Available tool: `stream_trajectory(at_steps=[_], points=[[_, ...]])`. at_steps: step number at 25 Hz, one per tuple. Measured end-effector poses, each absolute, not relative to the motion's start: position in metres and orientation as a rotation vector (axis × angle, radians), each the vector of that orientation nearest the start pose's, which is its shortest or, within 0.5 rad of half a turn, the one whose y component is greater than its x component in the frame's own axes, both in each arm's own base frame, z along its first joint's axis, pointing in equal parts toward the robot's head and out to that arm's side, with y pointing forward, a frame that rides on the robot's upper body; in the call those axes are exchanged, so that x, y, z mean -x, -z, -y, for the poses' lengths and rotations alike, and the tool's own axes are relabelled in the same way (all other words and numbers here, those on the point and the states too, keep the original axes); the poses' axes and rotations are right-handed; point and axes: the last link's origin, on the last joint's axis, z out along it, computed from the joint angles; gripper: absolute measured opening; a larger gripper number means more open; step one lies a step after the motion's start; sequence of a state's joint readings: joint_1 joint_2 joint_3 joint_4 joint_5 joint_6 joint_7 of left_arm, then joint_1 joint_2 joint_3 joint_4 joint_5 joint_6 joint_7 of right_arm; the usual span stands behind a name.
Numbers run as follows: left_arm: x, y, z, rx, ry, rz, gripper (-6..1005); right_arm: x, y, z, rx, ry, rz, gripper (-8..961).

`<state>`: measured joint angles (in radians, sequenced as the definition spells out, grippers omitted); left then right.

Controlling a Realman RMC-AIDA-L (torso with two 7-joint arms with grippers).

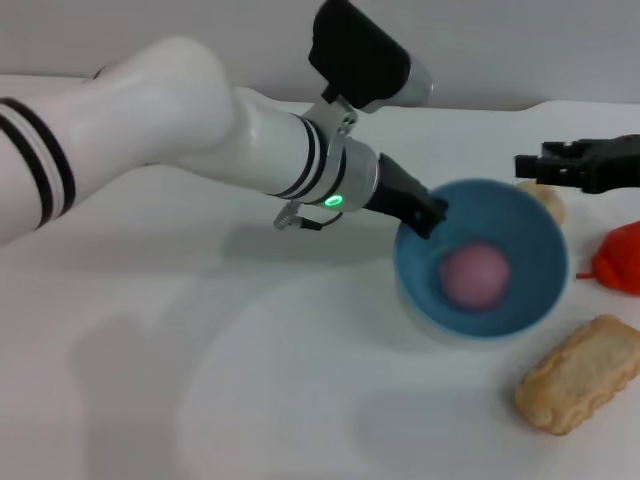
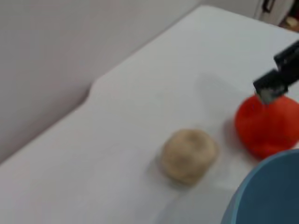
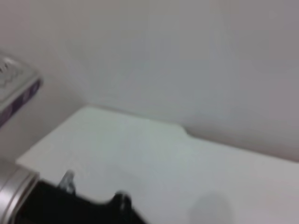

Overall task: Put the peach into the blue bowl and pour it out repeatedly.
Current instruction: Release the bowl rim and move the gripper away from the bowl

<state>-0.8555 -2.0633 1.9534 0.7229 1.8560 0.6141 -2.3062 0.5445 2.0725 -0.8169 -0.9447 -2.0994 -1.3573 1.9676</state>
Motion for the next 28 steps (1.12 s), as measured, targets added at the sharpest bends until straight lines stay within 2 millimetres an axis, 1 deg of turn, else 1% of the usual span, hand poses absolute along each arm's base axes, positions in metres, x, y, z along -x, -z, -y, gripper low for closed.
stream_trajectory(at_steps=[2,4,9,14,19,27,28], points=[[0.135,0.136,-0.393,2.705,-0.035,0.642,-1,-0.255,-0.037,-0.372,2.463,-0.522,-1.026,580],[0.137,0.138,-0.393,2.697,-0.122,0.629,-1,-0.264,-0.035,-0.367,2.439,-0.550,-1.042,580],[0.140,0.139,-0.393,2.685,-0.155,0.608,-1,-0.280,-0.030,-0.359,2.397,-0.550,-1.105,580],[0.141,0.144,-0.390,2.696,-0.181,0.553,-1,-0.283,-0.026,-0.356,2.384,-0.577,-1.131,579],[0.140,0.144,-0.390,2.696,-0.181,0.537,-2,-0.282,-0.023,-0.359,2.386,-0.587,-1.130,579],[0.143,0.148,-0.385,2.703,-0.204,0.482,-2,-0.283,-0.017,-0.357,2.400,-0.589,-1.131,580],[0.143,0.148,-0.385,2.703,-0.204,0.480,33,-0.283,-0.017,-0.357,2.401,-0.589,-1.129,580]])
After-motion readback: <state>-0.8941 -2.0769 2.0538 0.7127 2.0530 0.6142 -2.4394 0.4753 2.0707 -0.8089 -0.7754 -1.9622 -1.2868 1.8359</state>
